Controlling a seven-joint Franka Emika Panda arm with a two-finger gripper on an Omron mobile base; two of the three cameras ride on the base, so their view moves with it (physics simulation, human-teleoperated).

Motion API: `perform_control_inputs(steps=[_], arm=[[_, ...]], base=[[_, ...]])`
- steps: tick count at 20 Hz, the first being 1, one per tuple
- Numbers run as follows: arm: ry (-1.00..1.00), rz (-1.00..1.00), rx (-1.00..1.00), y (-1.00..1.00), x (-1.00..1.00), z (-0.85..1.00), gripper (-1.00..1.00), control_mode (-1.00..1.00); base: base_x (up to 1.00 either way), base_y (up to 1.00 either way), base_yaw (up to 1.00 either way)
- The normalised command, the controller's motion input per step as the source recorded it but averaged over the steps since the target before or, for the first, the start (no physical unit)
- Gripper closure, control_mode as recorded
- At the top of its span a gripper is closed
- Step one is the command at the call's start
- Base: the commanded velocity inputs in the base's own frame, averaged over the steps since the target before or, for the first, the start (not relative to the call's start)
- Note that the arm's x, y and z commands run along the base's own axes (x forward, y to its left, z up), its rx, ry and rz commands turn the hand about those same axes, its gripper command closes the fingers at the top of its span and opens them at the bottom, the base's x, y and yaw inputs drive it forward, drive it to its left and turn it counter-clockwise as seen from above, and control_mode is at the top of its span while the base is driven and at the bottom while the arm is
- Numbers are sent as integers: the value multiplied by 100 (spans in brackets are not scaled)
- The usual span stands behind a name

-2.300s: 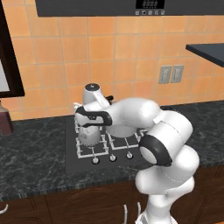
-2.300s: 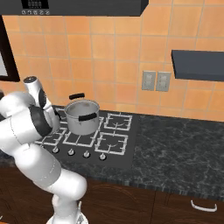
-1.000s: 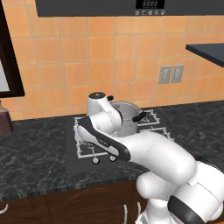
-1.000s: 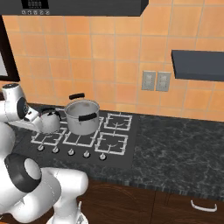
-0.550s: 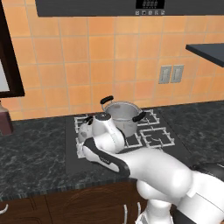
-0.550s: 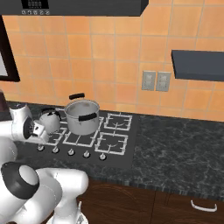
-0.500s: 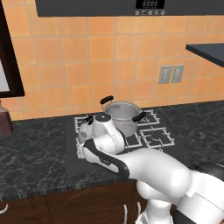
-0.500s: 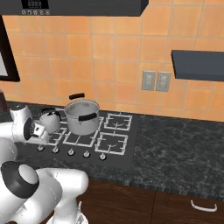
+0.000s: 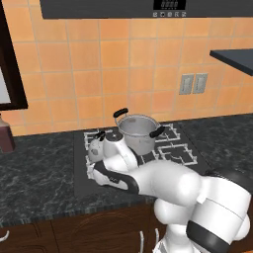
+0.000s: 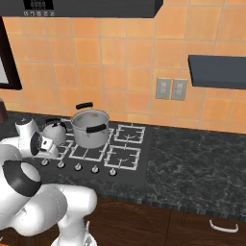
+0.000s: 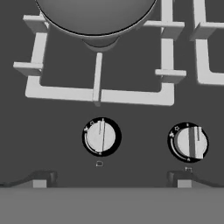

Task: Pick the kettle from the counter and place it on a stove burner. Then turn the burner on.

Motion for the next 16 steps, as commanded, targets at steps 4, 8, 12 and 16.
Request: perform_control_inputs(steps=[4,8,12,16], arm=[[-3,0,-1,6,5,-30,-100,-100],[-9,-1,-3,1,5,-16,-100,-100],[-8,-1,-6,8,3,-26,-100,-100],[-5,-1,-1,3,14,-13,-100,-100]], base=[[0,0,0],[0,0,0],[0,0,0],[0,0,0]])
